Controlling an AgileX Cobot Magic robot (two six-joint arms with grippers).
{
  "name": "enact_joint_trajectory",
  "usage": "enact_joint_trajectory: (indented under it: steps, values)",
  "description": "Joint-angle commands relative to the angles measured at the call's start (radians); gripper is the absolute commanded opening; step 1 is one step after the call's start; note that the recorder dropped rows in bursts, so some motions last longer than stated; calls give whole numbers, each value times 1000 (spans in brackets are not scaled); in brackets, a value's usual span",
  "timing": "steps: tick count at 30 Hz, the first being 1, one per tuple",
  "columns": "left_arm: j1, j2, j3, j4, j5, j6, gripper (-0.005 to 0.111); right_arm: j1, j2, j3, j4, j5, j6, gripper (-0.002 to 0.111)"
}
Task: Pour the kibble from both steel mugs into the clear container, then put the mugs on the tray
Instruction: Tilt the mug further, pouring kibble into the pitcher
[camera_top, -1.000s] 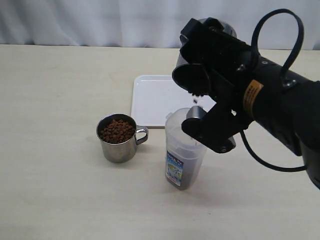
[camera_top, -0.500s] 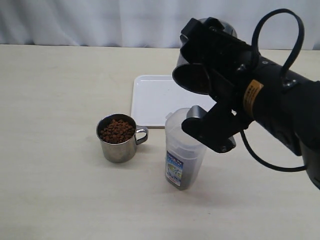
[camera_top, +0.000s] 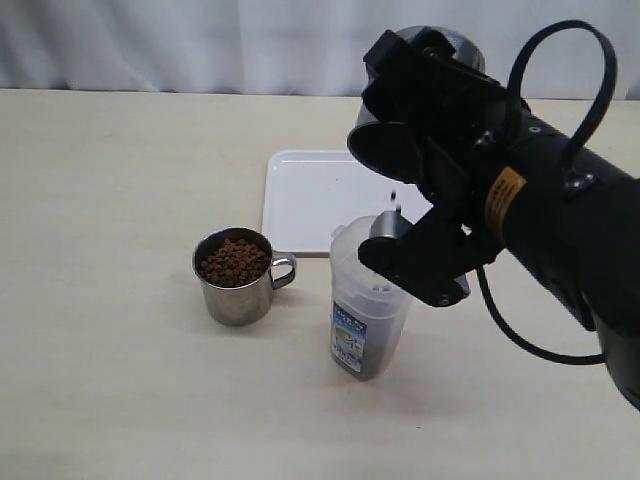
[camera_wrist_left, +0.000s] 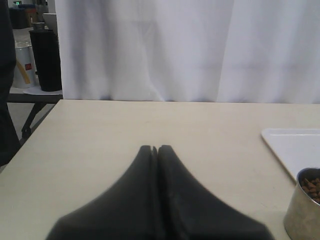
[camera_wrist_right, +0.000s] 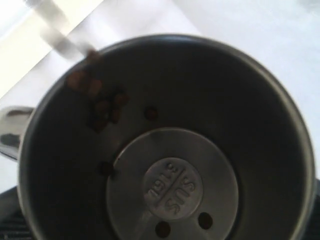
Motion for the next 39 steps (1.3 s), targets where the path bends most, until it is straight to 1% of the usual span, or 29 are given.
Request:
enact_joint_trajectory:
  steps: [1, 13, 23, 25, 29, 34, 39]
  values:
    - [-6, -3, 2, -4, -12, 5, 0, 3, -4, 2, -13, 15, 6, 4]
    - [-6, -3, 2, -4, -12, 5, 0, 3, -4, 2, -13, 12, -61, 4]
    - [-6, -3, 2, -4, -12, 5, 0, 3, -4, 2, -13, 13, -77, 4]
    - [-6, -3, 2, -4, -12, 5, 0, 8, -4, 4, -13, 17, -77, 4]
    - [-6, -3, 2, -4, -12, 5, 0, 52, -4, 8, -13, 30, -77, 4]
    - [-6, -3, 2, -4, -12, 5, 0, 45, -4, 8, -13, 92, -72, 4]
    - [-6, -3, 2, -4, -12, 5, 0, 61, -4, 8, -13, 60, -46, 4]
